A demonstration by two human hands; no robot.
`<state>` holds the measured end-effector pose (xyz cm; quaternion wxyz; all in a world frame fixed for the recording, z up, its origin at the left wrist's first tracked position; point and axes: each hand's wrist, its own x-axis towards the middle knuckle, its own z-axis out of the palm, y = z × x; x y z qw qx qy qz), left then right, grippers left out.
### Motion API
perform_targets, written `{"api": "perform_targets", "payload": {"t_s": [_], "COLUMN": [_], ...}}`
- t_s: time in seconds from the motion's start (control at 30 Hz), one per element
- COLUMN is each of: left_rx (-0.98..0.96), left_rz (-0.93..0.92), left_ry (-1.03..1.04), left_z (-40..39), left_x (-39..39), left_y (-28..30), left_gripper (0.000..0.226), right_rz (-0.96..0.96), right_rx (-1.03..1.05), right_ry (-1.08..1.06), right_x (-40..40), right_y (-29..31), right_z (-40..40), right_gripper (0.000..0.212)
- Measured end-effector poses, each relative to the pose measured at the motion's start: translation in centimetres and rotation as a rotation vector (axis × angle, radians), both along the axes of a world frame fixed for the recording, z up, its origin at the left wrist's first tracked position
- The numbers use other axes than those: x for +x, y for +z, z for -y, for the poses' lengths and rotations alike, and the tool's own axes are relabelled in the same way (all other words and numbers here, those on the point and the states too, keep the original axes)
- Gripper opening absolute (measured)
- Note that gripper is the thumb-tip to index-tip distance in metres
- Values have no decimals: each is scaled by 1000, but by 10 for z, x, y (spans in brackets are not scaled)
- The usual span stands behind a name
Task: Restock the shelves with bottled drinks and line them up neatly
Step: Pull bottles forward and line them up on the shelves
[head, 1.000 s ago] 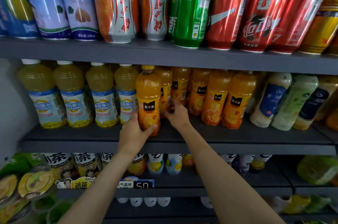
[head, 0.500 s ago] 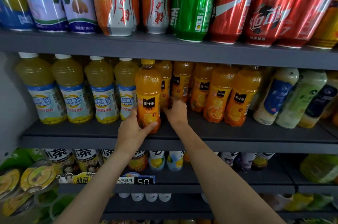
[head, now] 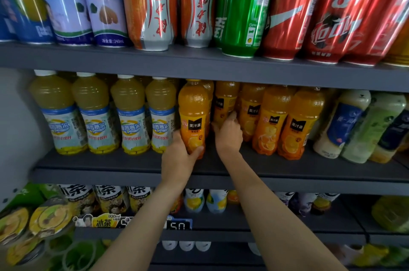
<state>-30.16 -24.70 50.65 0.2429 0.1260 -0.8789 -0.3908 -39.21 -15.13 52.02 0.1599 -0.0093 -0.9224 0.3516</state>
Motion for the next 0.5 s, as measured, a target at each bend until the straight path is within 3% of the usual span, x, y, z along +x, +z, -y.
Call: {"api": "perform_targets", "payload": {"t_s": [0.1, 0.3, 0.37, 0.5], "left_rx": [7, 32, 32, 29], "left_rz": [0, 2, -17, -44], "left_ry": [15, -5, -7, -12], "left_z": [-4, -4, -4, -3], "left_x": [-7, -19, -19, -19], "left_y": [-1, -2, -4, -7], "left_gripper": [59, 62, 62, 63], "right_rz": [58, -26, -21, 25], "right_rx": [-2, 43, 43, -65], "right_ry": [-39, -46, -48, -23], "right_x": [-7, -8, -7, -8], "right_y": [0, -4, -5, -4], "right_z": [1, -16, -17, -4], "right_gripper": [47, 23, 26, 58]}}
